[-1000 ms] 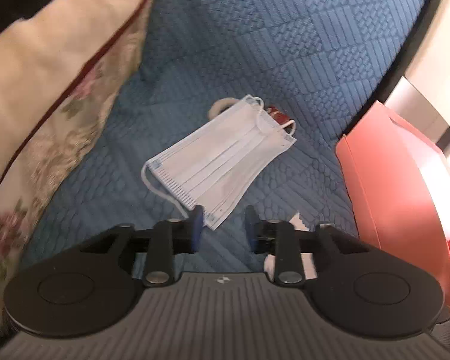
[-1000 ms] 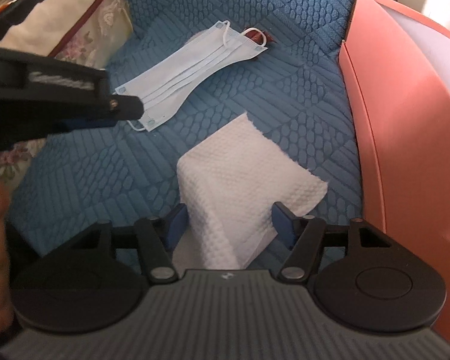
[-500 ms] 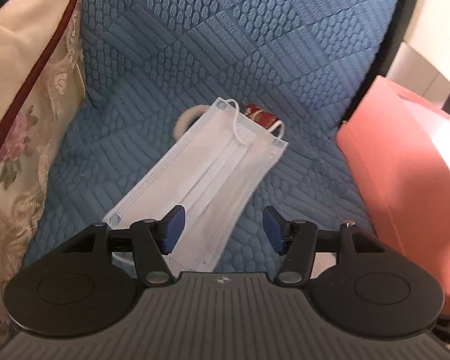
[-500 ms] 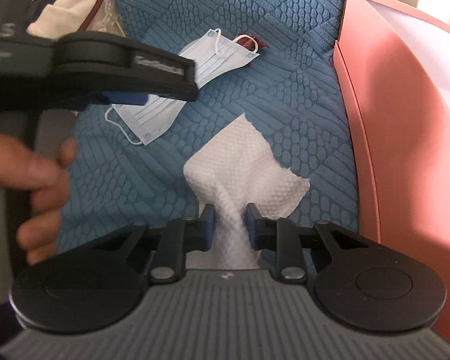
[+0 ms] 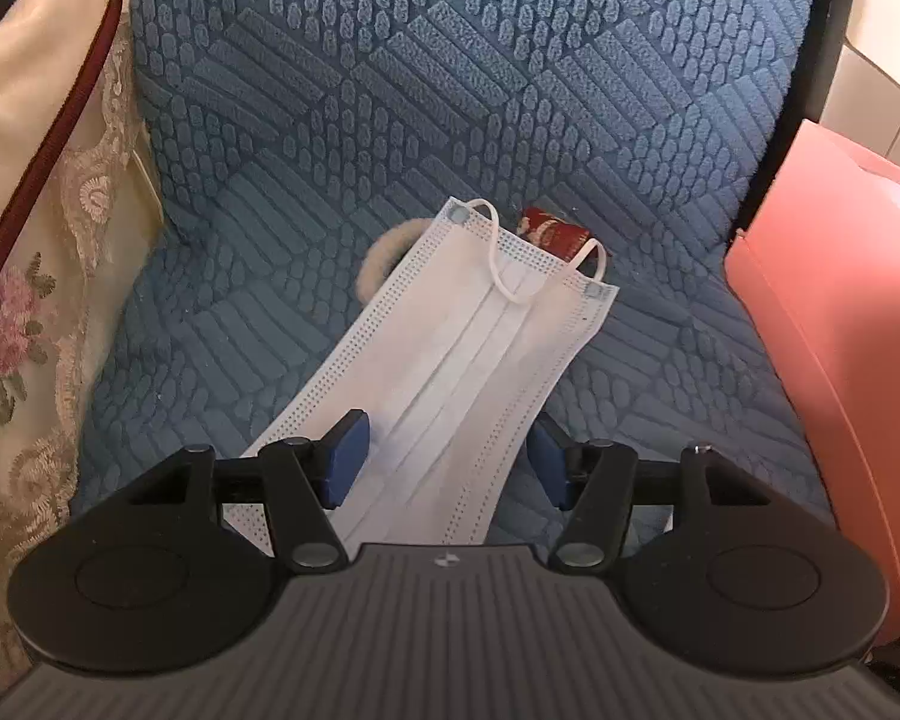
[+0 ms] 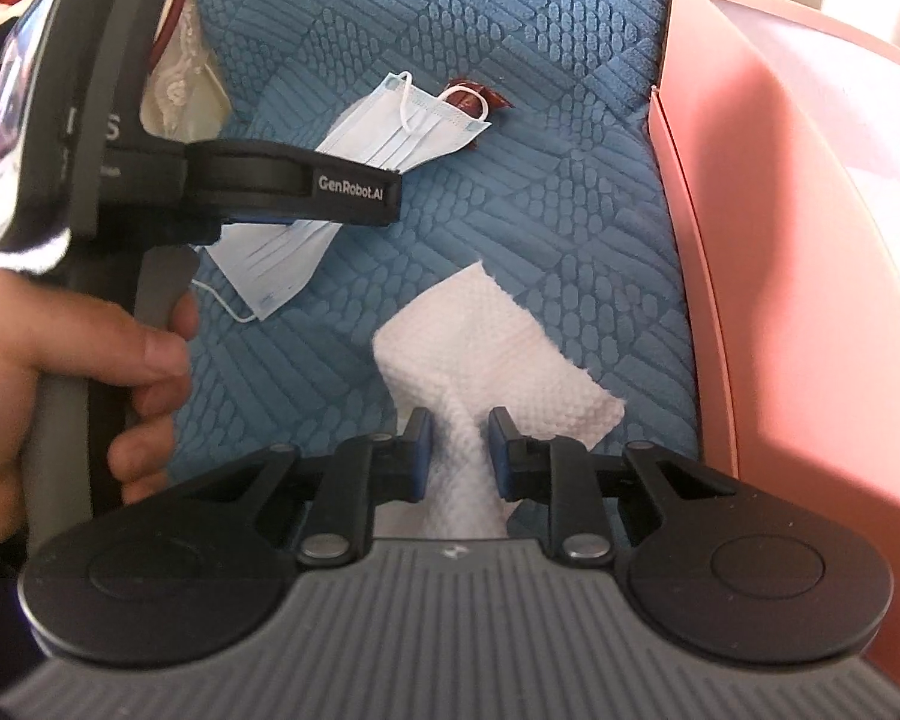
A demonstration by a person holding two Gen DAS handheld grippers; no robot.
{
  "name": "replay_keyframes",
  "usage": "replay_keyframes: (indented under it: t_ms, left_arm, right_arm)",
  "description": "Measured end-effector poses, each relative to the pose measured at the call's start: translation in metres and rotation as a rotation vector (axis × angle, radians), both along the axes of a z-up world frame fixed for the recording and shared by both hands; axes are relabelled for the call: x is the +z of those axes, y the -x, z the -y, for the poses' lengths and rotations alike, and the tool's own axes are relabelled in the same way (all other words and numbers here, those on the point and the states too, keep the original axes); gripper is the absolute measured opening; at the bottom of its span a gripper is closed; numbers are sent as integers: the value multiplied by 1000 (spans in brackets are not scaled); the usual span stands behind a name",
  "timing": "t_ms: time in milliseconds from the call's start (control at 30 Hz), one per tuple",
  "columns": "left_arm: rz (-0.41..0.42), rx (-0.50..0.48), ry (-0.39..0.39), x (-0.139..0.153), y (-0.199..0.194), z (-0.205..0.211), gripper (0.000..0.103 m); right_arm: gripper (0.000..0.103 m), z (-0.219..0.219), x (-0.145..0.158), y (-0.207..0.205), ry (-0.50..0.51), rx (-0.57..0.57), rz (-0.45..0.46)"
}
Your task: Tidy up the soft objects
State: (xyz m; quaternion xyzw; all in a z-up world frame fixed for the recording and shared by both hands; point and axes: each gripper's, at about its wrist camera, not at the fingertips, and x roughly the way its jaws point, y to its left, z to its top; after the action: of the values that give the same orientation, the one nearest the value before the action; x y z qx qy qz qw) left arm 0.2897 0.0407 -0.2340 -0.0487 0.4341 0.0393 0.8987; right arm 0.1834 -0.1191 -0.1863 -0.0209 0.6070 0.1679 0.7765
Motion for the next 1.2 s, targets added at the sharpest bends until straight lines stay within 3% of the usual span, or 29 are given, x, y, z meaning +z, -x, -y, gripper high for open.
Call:
replay_keyframes:
  t_ms: [100,133,300,600,933,1200]
  left_arm:
    - [8,19,-63,-2,-2,3,39]
    - [10,25,-73,-2,-2,2,37]
    - [17,58,-39,0,-1,-5,10]
    - [13,127,91,7,18,-13,5]
    - [25,177,204,28,73,-22,5]
    - [65,180,238,50,111,-18,4]
  right_arm:
    - [24,0,0,-1,0,-5,1]
    - [24,0,-1,-1,-2,-7,1]
    - [24,-1,-1,-1,0,-6,3]
    - [24,2,4,1,-3,-27,20]
    - [12,3,14,5,-4,-16,47]
    - [10,10,30,11,-29,-11,94]
